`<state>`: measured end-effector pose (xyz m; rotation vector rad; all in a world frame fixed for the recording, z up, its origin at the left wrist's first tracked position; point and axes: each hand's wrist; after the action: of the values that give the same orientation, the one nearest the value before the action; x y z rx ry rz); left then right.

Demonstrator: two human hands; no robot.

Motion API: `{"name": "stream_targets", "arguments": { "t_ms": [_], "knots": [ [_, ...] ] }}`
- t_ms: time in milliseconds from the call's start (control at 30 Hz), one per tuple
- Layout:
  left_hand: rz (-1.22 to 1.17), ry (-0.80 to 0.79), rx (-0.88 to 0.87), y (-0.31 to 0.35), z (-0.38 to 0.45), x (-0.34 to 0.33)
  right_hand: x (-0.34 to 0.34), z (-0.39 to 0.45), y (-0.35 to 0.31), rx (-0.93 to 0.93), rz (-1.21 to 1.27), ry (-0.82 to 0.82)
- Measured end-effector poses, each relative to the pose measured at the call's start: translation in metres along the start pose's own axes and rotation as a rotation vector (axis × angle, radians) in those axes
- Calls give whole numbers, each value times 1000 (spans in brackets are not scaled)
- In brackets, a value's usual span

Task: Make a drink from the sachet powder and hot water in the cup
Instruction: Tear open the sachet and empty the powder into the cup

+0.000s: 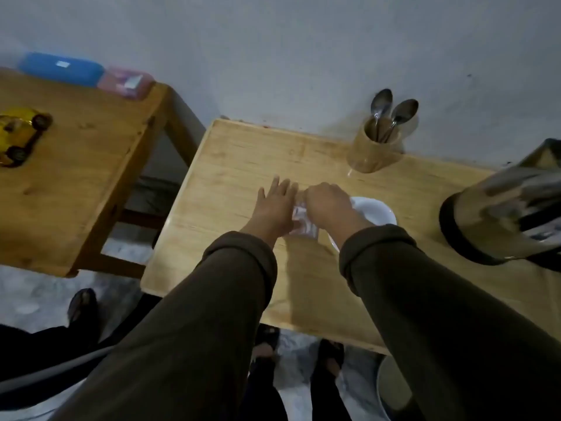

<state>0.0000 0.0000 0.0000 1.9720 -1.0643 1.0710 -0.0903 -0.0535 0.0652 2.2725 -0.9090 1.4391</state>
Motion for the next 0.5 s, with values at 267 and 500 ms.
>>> {"name": "stream_targets", "arguments": {
  "t_ms": [267,500],
  "knots": [
    [0,8,-33,-4,17,-5,-13,32,11,-97,15,-29],
    [-66,44,-59,-7,27,-7,-18,51,14,-160,50,-57]
  ]
}}
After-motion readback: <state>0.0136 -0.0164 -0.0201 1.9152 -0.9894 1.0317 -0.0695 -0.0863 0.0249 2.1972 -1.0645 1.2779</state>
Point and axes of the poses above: each hand's wrist, its own z-axis towards the middle knuckle, its own x-axis out of the back of the hand, y = z × x, and after that the axes turned 5 degrees about x, right-handed
